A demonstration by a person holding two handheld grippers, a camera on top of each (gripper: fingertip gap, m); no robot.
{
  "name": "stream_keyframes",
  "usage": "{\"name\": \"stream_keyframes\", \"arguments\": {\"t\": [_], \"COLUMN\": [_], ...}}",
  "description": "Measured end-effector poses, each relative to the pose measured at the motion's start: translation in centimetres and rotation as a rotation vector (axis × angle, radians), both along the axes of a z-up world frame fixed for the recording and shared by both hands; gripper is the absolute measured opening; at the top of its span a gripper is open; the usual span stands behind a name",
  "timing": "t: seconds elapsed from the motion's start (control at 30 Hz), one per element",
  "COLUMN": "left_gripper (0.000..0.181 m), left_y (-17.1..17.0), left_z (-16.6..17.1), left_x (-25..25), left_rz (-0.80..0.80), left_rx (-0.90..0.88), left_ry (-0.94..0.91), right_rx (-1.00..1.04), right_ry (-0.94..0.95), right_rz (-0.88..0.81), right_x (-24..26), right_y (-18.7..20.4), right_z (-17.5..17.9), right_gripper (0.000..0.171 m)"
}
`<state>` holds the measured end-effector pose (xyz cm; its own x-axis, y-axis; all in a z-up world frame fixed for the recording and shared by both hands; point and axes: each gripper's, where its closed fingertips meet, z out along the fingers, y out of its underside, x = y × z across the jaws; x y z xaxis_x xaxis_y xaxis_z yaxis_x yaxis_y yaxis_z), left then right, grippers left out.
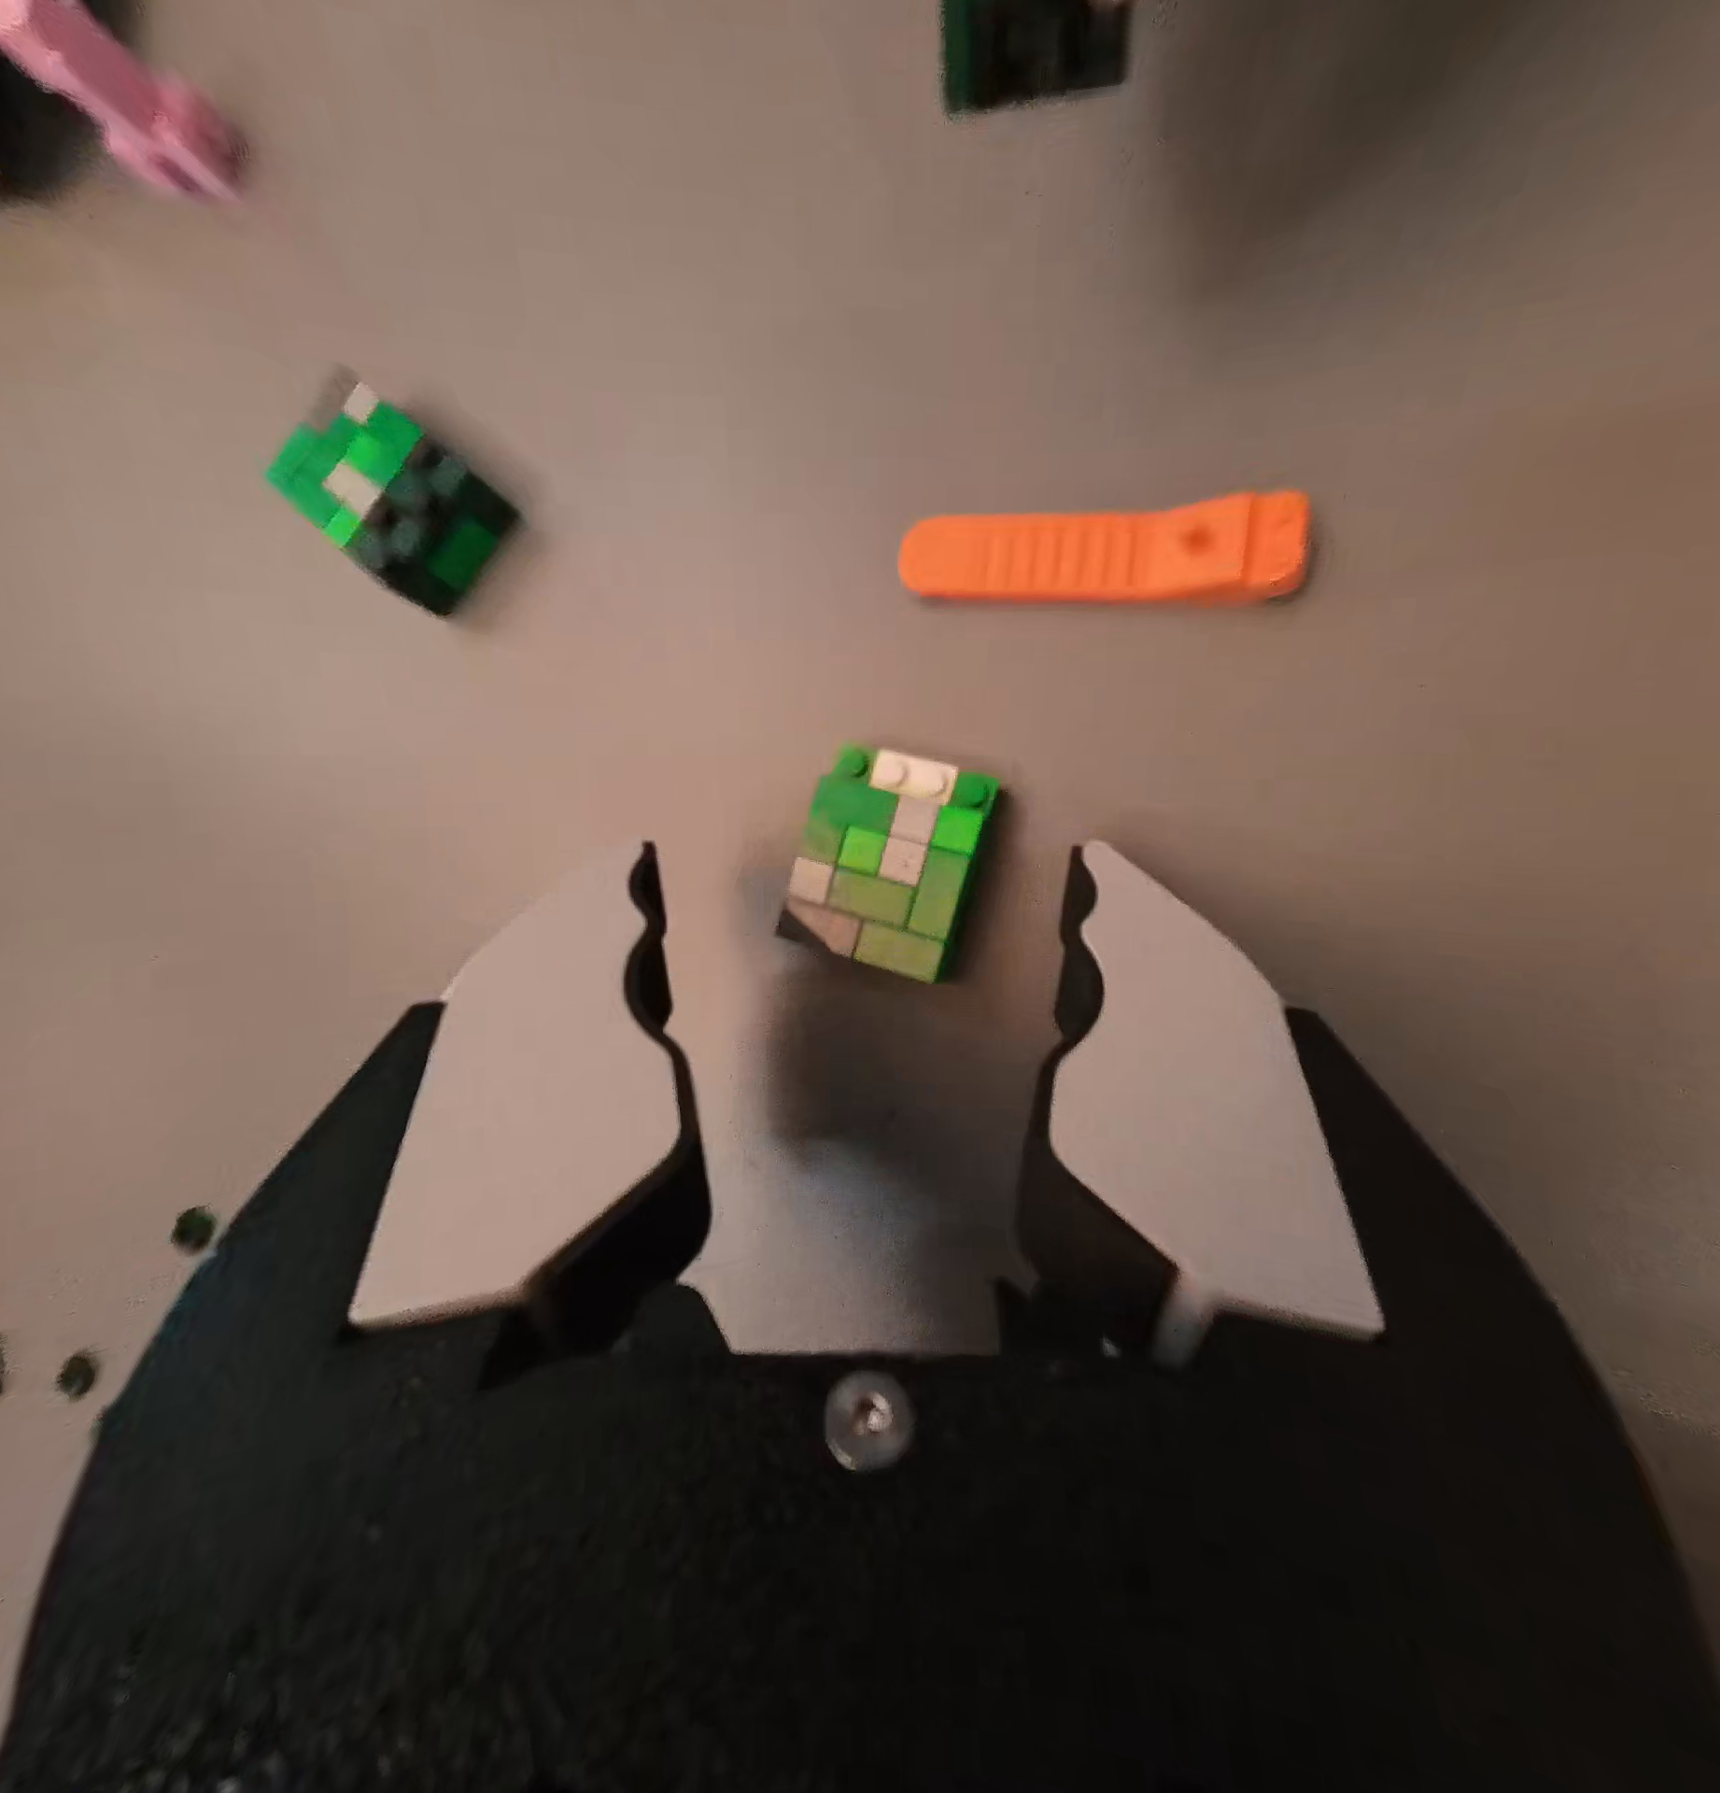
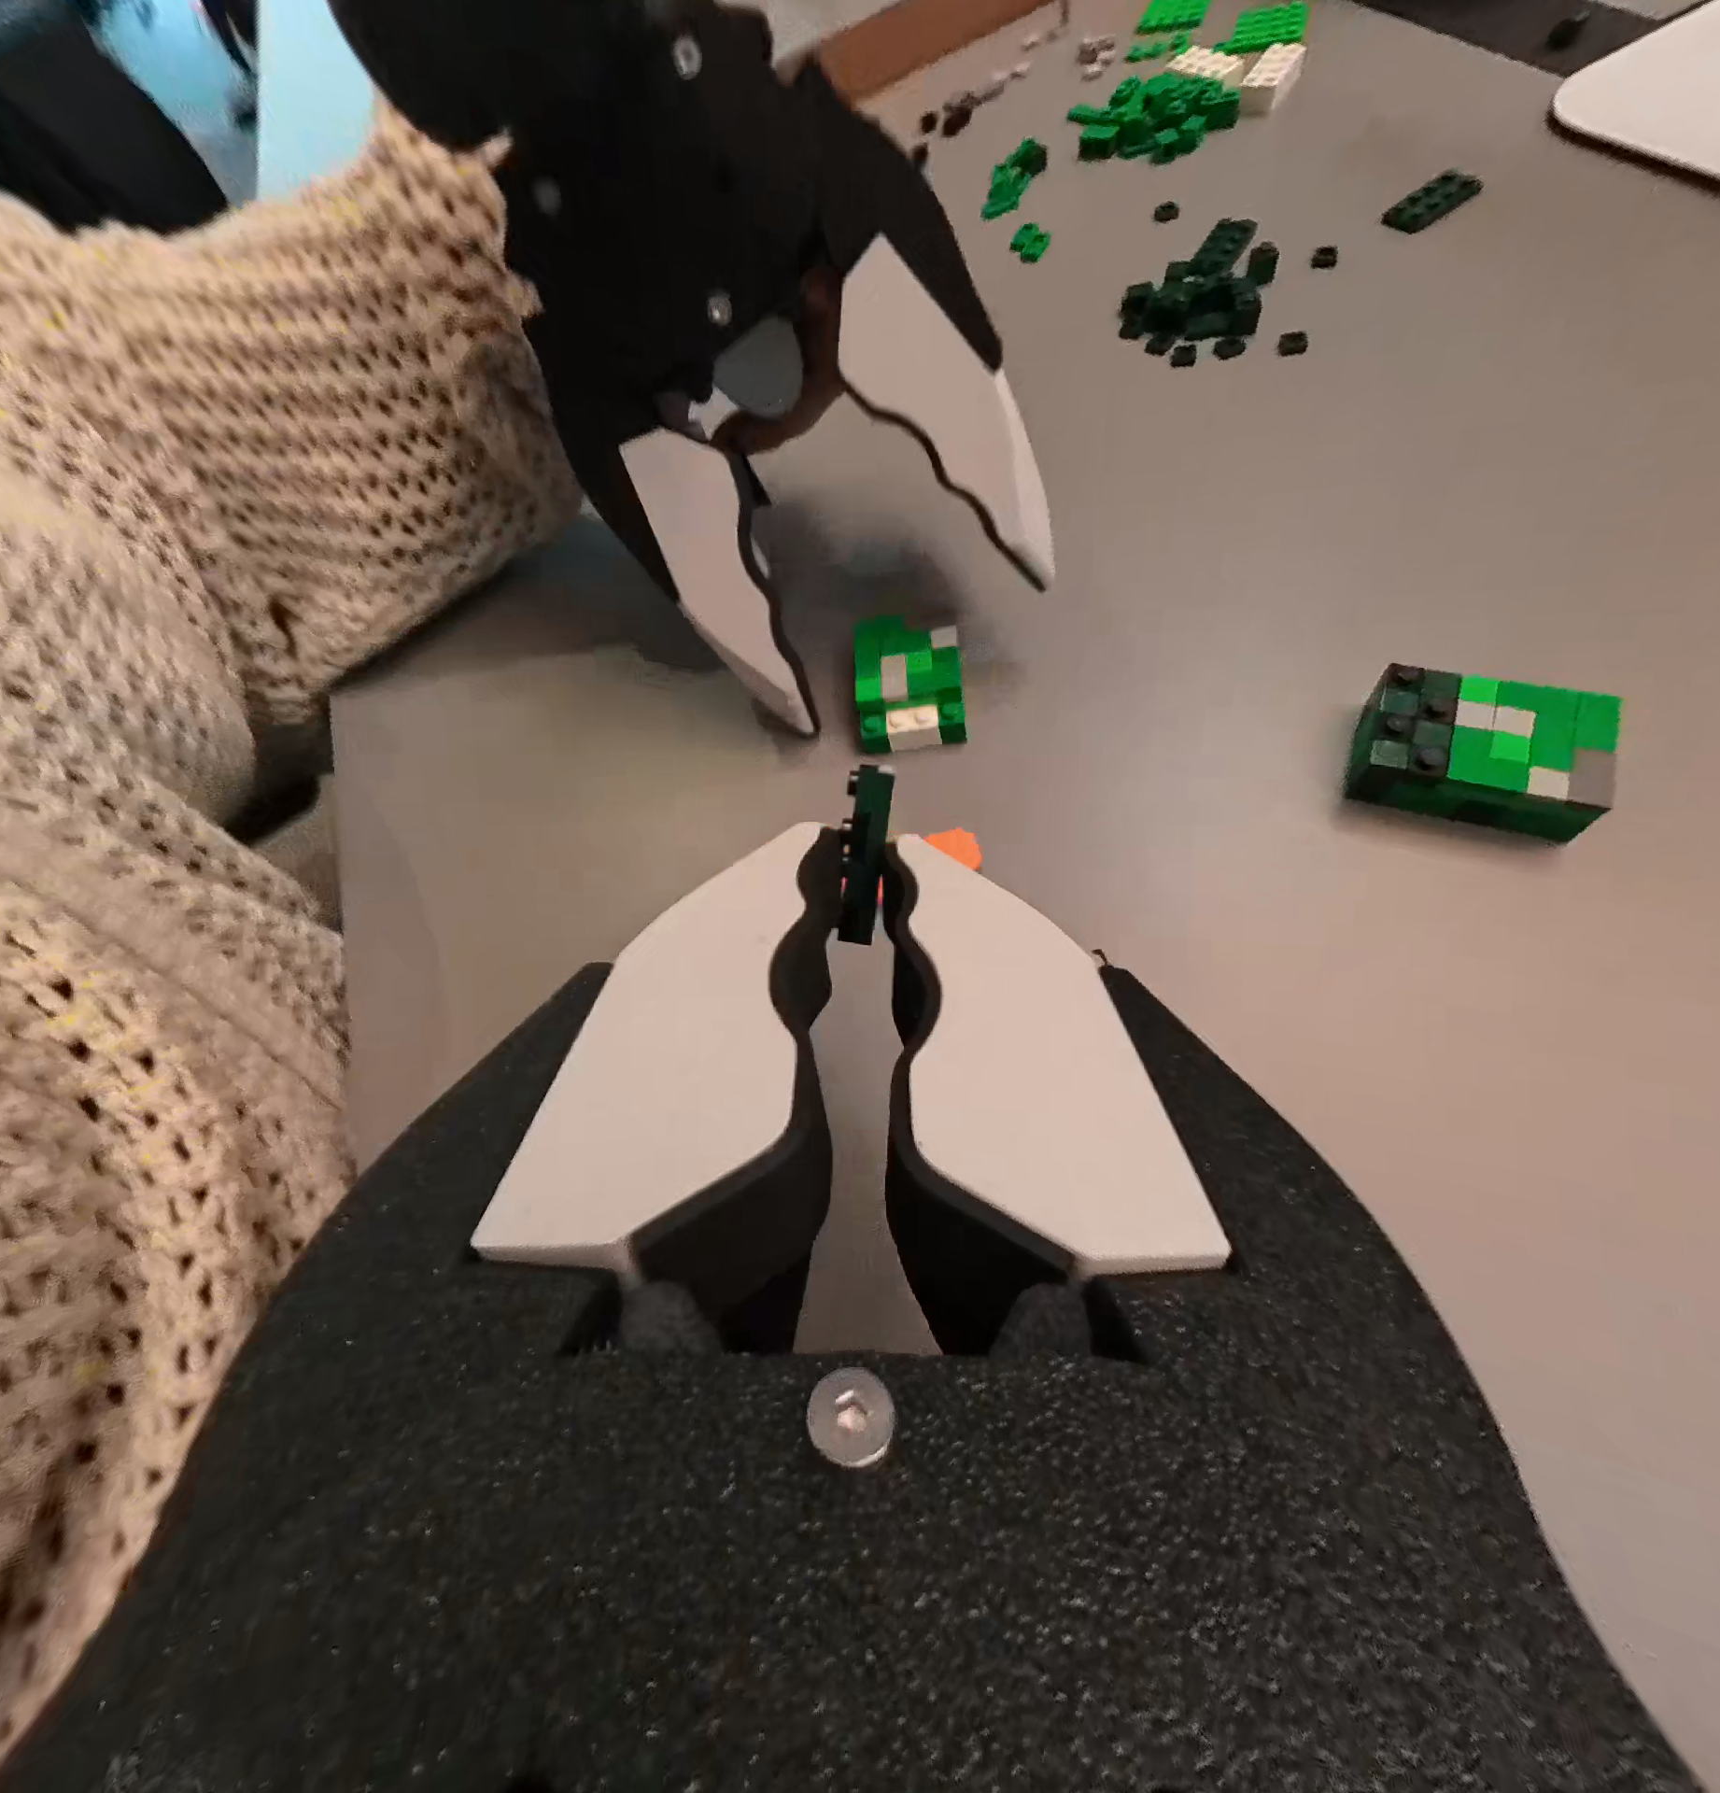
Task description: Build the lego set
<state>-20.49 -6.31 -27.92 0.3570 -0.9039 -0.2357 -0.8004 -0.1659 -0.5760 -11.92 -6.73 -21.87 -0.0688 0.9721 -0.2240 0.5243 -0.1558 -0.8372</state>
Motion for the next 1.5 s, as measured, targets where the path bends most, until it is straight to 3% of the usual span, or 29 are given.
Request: {"name": "stream_keyframes", "arguments": {"t": [0.2,0.4,0.53,0.67,0.77,0.87,1.13,1.5], "left_gripper": [0.044,0.035,0.035,0.035,0.035,0.035,0.035,0.035], "left_y": [-0.6,-0.9,2.9,7.2,8.8,9.5,9.1,8.5], "left_z": [-0.6,-0.5,0.7,6.1,7.9,9.3,10.6,11.1], "left_x": [0.3,0.2,0.5,2.1,2.8,3.8,4.2,3.5], "left_rz": [-0.091,-0.012,0.105,0.361,0.410,0.438,0.459,0.496], "left_rx": [-0.103,-0.069,0.235,0.676,0.918,1.036,1.068,1.046], "left_ry": [0.036,0.149,0.112,-0.190,-0.140,-0.155,-0.263,-0.347], "right_rx": [-0.249,-0.318,-0.304,-0.271,-0.210,-0.119,0.209,0.316], "right_ry": [0.118,0.166,0.209,0.304,0.364,0.349,0.181,0.001], "right_rz": [-0.087,-0.135,-0.157,-0.214,-0.238,-0.225,-0.225,-0.282], "right_x": [-0.9,-1.0,-1.4,-1.9,-1.9,-1.8,-2.3,-3.9], "right_y": [0.5,1.7,3.3,6.3,8.2,8.7,7.7,7.6], "right_z": [0.5,0.4,0.7,2.5,4.4,5.7,6.3,6.2], "right_gripper": [0.007,0.007,0.007,0.007,0.007,0.007,0.007,0.007]}}
